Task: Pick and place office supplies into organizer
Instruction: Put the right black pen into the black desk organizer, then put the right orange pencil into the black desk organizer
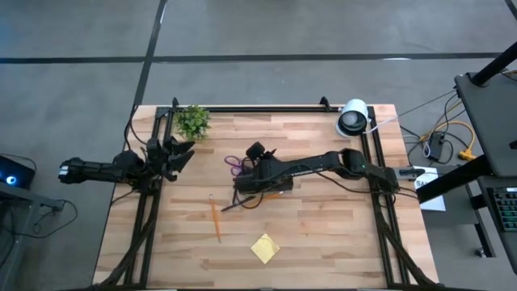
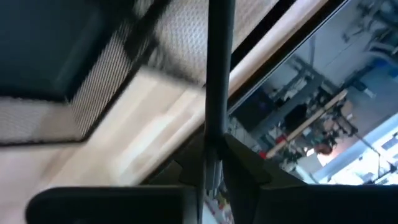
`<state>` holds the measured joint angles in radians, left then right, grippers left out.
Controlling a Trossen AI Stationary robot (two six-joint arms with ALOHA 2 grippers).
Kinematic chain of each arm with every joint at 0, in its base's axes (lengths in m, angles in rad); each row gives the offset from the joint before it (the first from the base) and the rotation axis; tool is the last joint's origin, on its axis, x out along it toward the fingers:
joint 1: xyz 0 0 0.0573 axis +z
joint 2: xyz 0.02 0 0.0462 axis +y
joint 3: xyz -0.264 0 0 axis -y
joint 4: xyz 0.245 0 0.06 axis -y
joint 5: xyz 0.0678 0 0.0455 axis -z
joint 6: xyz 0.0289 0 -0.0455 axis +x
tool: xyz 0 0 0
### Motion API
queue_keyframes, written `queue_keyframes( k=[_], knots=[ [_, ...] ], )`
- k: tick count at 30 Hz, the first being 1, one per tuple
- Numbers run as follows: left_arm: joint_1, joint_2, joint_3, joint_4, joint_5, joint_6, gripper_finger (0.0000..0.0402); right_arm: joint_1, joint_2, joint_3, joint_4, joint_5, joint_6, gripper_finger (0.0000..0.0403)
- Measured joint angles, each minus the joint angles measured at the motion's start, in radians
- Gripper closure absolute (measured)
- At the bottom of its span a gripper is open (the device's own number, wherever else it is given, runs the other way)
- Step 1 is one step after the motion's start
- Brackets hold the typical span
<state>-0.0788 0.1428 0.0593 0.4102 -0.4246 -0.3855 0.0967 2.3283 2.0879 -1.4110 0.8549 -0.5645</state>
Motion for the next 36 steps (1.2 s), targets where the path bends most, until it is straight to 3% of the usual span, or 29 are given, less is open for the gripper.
queue_keyframes(
  k=[8, 12, 21, 24, 26, 28, 31, 34, 36],
  knots=[
    [0.000, 0.000, 0.000, -0.001, 0.001, 0.000, 0.0166, 0.000, -0.001, 0.034, 0.121, -0.037, -0.063, 0.0329],
    [0.000, -0.002, 0.000, -0.001, 0.001, 0.000, 0.0166, 0.011, -0.001, 0.065, 0.128, 0.015, 0.024, 0.0319],
    [0.000, -0.003, 0.006, 0.000, 0.001, 0.000, 0.0166, 0.071, -0.001, 0.164, 0.089, 0.013, 0.089, 0.0311],
    [0.000, -0.003, 0.006, 0.000, 0.001, -0.001, 0.0166, 0.090, -0.007, 0.213, -0.002, 0.012, 0.243, 0.0310],
    [0.000, -0.003, 0.006, 0.000, 0.001, -0.001, 0.0166, 0.096, -0.014, 0.261, -0.116, -0.001, 0.476, 0.0311],
    [0.000, -0.003, 0.006, 0.001, 0.001, -0.001, 0.0166, 0.085, -0.054, 0.253, -0.158, -0.105, 0.786, 0.0313],
    [0.000, -0.006, 0.006, 0.001, 0.001, -0.002, 0.0166, 0.026, -0.152, 0.164, -0.084, -0.530, 1.163, 0.0318],
    [0.000, -0.008, 0.004, -0.001, 0.001, -0.003, 0.0166, -0.023, -0.191, 0.070, 0.089, -0.940, 1.277, 0.0321],
    [0.000, -0.006, 0.002, 0.000, 0.001, -0.003, 0.0166, -0.023, -0.186, 0.008, 0.210, -1.066, 1.304, 0.0319]
  ],
)
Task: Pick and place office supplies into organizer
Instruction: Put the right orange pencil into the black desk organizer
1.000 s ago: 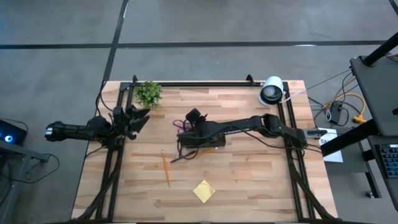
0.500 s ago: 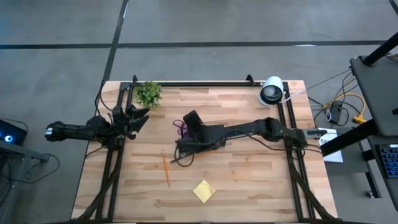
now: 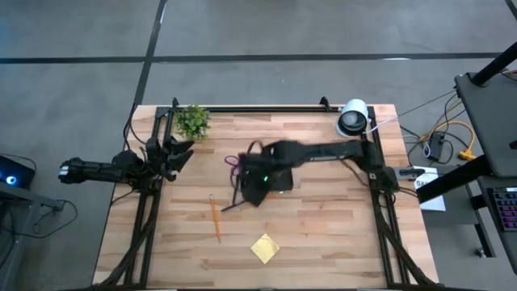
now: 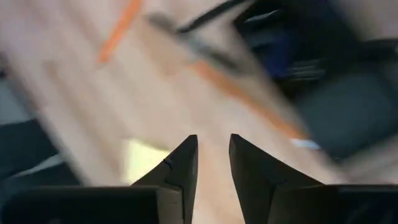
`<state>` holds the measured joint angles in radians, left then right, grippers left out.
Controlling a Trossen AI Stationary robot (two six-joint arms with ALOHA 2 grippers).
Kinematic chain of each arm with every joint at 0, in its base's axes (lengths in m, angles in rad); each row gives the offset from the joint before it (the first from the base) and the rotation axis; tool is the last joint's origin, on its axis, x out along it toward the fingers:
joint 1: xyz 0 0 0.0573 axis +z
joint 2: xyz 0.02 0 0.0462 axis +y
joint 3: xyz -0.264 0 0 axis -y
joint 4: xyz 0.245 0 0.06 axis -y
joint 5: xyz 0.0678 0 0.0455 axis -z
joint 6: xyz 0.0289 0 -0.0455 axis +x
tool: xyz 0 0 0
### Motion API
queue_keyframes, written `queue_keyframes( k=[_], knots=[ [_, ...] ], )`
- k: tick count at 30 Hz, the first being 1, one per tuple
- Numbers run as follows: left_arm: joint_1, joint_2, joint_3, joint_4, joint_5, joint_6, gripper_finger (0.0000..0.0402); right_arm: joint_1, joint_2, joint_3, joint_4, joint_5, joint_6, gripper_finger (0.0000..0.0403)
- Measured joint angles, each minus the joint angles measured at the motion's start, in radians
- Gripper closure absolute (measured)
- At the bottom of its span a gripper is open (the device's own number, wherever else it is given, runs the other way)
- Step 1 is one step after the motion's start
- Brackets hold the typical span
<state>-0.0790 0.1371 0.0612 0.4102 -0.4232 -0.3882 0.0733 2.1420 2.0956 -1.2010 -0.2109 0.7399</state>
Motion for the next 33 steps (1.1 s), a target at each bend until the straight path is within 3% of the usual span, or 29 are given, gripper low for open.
queue_keyframes(
  k=[3, 7, 10, 19, 33],
  knots=[
    [0.000, 0.004, -0.002, -0.010, 0.000, -0.001, 0.0166, 0.023, 0.014, -0.084, 0.038, -0.043, -0.076, 0.0313],
    [0.000, 0.004, -0.002, -0.045, 0.014, -0.026, 0.0166, 0.103, 0.017, -0.198, 0.028, 0.077, -0.471, 0.0307],
    [0.000, 0.004, -0.002, -0.095, 0.030, -0.054, 0.0166, 0.155, 0.019, -0.258, 0.045, 0.118, -0.635, 0.0307],
    [0.000, 0.006, -0.003, -0.145, 0.039, -0.061, 0.0166, 0.103, 0.019, -0.344, 0.278, 0.135, -0.648, 0.0296],
    [0.000, 0.006, -0.005, -0.170, 0.037, -0.050, 0.0166, 0.047, 0.136, -0.314, 0.304, 0.193, -0.782, 0.0271]
  ],
)
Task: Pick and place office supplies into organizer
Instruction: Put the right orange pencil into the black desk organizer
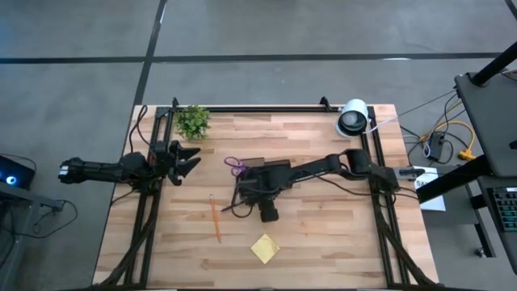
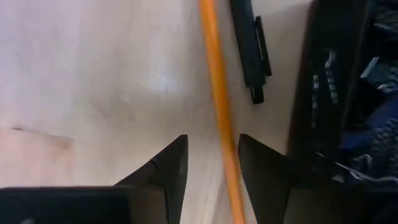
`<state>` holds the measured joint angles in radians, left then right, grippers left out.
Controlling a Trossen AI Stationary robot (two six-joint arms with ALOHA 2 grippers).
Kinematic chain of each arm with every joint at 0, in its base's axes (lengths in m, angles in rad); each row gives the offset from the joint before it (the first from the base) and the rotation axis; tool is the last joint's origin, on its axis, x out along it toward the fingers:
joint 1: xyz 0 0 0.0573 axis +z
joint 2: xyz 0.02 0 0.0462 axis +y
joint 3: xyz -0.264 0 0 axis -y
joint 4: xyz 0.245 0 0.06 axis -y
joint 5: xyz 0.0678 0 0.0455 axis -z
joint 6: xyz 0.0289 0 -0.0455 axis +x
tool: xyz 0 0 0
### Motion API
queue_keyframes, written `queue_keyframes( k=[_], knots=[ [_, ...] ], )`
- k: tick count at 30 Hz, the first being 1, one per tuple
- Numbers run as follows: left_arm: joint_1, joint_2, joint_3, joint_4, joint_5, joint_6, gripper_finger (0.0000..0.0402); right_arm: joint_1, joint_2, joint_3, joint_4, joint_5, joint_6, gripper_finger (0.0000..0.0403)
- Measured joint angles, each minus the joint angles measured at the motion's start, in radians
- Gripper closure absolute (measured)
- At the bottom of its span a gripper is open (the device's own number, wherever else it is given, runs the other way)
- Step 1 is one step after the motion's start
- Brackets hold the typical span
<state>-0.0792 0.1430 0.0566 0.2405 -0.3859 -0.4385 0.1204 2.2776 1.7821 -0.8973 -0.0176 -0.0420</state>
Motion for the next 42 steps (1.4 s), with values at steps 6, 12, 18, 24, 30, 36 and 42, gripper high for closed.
queue_keyframes(
  k=[6, 12, 18, 24, 30, 36, 42],
  knots=[
    [0.000, -0.001, 0.000, -0.006, -0.001, 0.000, 0.0166, 0.001, 0.018, 0.001, -0.016, 0.044, -0.015, 0.0295],
    [0.000, -0.001, 0.000, -0.006, -0.001, 0.000, 0.0166, 0.012, 0.018, -0.006, -0.034, 0.079, -0.019, 0.0357],
    [0.000, -0.002, 0.000, -0.006, -0.001, 0.000, 0.0166, 0.035, 0.022, -0.007, -0.058, 0.111, -0.020, 0.0387],
    [0.000, -0.002, 0.000, -0.006, -0.001, 0.000, 0.0166, 0.076, 0.013, 0.026, -0.199, 0.119, -0.006, 0.0389],
    [0.000, -0.003, 0.002, -0.005, -0.002, 0.001, 0.0166, 0.119, -0.033, 0.188, -0.415, 0.282, -0.035, 0.0390],
    [0.000, -0.003, 0.005, -0.003, -0.004, 0.001, 0.0166, 0.125, -0.032, 0.332, -0.604, 0.526, -0.068, 0.0390],
    [0.000, -0.003, 0.007, 0.021, -0.003, 0.001, 0.0166, 0.066, -0.031, 0.334, -0.677, 0.767, -0.282, 0.0390]
  ],
)
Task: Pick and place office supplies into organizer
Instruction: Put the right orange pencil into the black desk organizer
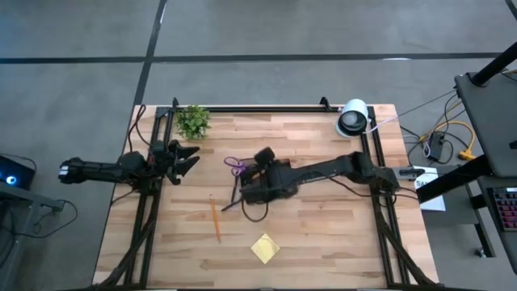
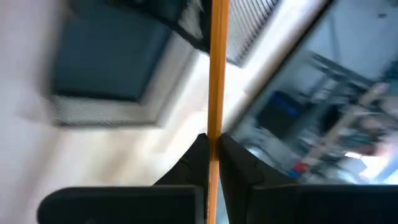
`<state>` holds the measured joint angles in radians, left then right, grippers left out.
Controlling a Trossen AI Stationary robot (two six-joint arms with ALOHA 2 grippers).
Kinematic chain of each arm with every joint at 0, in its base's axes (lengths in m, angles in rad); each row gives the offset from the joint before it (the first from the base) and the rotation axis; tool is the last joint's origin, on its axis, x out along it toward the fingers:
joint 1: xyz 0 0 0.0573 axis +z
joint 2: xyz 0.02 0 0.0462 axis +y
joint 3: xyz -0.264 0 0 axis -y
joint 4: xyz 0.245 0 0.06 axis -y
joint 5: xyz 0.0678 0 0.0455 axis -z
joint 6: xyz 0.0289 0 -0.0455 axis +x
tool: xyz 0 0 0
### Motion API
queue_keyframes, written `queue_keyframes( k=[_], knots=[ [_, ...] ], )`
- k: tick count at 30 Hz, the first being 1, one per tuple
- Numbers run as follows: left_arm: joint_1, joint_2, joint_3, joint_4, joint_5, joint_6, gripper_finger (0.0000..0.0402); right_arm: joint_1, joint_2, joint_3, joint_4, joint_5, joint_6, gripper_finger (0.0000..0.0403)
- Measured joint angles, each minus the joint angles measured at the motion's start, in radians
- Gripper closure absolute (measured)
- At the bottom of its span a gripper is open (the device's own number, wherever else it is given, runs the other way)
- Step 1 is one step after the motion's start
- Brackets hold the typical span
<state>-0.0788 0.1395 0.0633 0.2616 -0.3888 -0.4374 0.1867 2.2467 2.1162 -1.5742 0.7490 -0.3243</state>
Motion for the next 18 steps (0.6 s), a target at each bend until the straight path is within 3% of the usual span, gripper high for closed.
queue_keyframes(
  k=[6, 18],
  knots=[
    [0.000, -0.004, 0.002, 0.015, 0.003, -0.001, 0.0166, -0.072, -0.001, -0.014, 0.005, 0.176, -0.071, 0.0390],
    [0.000, -0.004, 0.000, 0.012, 0.002, -0.001, 0.0166, -0.108, -0.002, -0.060, 0.122, 0.156, -0.185, 0.0390]
  ],
)
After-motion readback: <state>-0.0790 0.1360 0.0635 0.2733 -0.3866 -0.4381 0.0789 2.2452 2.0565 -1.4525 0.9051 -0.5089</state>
